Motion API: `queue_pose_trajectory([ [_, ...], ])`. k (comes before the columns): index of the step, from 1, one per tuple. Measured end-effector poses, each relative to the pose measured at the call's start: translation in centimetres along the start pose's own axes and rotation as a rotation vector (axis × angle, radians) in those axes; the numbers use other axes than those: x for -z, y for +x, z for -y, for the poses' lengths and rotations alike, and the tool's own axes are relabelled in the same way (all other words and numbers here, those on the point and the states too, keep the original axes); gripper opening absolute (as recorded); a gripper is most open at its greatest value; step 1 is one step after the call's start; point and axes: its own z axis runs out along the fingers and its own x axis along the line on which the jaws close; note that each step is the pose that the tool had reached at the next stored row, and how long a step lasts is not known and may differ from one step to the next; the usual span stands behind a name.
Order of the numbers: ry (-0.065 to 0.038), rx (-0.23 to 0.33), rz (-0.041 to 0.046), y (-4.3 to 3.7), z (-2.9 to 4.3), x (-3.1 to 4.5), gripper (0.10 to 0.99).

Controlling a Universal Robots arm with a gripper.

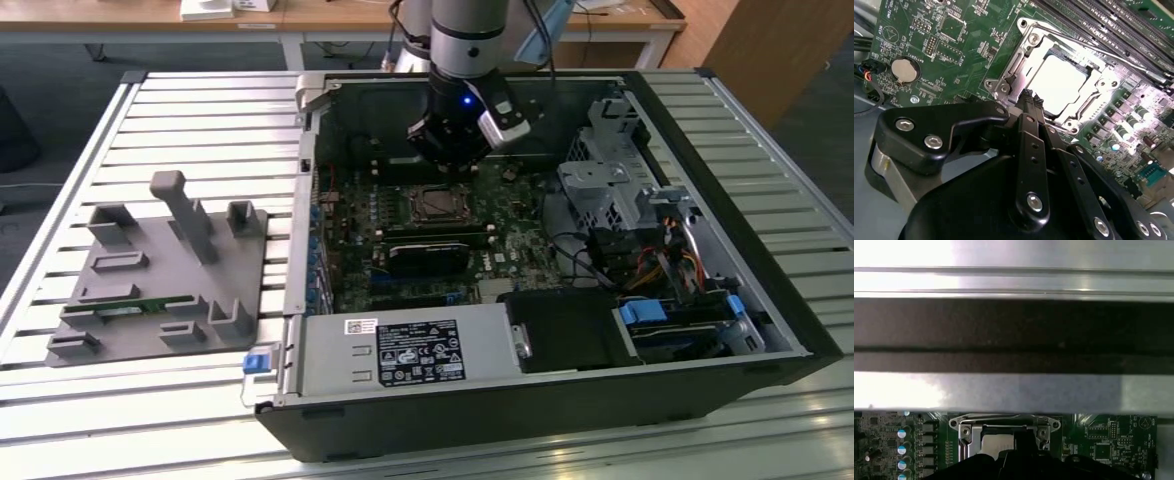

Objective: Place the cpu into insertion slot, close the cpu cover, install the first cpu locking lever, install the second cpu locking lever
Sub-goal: 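Install the second cpu locking lever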

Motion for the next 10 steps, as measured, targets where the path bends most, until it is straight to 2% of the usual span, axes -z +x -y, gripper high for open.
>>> queue_pose_trajectory([
  [7,0.000,0.000,0.0002,-0.02,0.03,1.66,0.106],
  [10,0.000,0.000,0.0002,-0.03,0.19,1.74,0.106],
])
